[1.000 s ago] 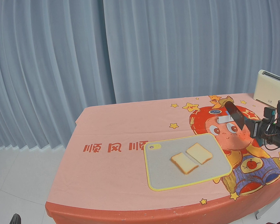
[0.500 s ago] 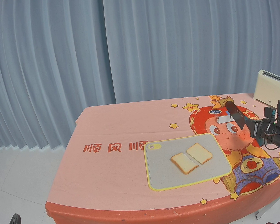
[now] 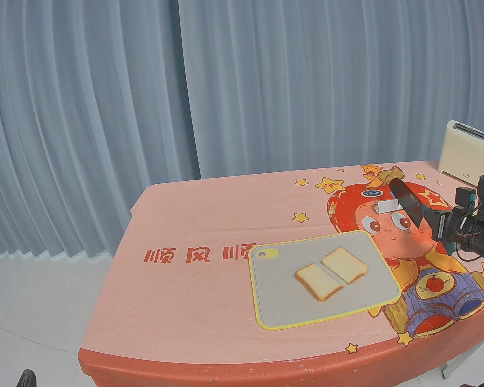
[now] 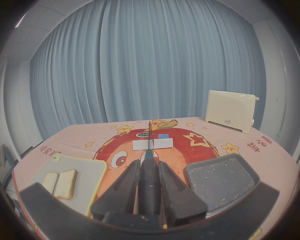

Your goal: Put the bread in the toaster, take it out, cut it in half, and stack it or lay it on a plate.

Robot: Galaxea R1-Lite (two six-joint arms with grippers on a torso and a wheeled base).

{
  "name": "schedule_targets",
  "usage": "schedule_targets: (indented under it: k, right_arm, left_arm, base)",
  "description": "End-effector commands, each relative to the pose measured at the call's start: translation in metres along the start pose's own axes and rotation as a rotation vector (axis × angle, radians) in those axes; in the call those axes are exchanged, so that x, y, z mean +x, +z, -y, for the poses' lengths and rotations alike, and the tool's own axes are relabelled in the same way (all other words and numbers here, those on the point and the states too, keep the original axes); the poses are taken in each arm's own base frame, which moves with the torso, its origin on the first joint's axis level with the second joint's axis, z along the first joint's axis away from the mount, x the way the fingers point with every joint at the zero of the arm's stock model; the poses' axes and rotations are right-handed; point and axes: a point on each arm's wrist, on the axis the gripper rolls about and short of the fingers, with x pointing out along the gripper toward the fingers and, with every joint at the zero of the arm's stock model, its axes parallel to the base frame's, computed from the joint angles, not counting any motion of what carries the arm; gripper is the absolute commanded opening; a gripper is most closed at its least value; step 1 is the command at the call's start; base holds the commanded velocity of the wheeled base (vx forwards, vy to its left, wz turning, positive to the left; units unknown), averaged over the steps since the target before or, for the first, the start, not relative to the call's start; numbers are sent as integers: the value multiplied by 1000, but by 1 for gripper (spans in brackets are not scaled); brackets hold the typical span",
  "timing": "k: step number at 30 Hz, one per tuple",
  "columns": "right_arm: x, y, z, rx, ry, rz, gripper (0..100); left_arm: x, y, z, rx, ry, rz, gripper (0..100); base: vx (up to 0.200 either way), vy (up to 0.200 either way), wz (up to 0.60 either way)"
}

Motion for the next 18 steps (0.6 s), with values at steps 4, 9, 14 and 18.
schedule_targets:
  k: [4,9,14,18]
  right_arm:
    - [3,-3,0,0,0,-14,0]
    - [3,-3,0,0,-1,-15,0]
    - [4,-6,-2,-1,2,-26,0]
    - [4,-7,-2,0,3,-30,0]
  left_arm:
    - [1,-5,0,0,1,-18,0]
    - [1,-5,0,0,1,-18,0]
    - [1,-5,0,0,1,-18,0]
    - [1,-5,0,0,1,-18,0]
  base:
    - [0,0,0]
    - [0,0,0]
    - [0,0,0]
    - [0,0,0]
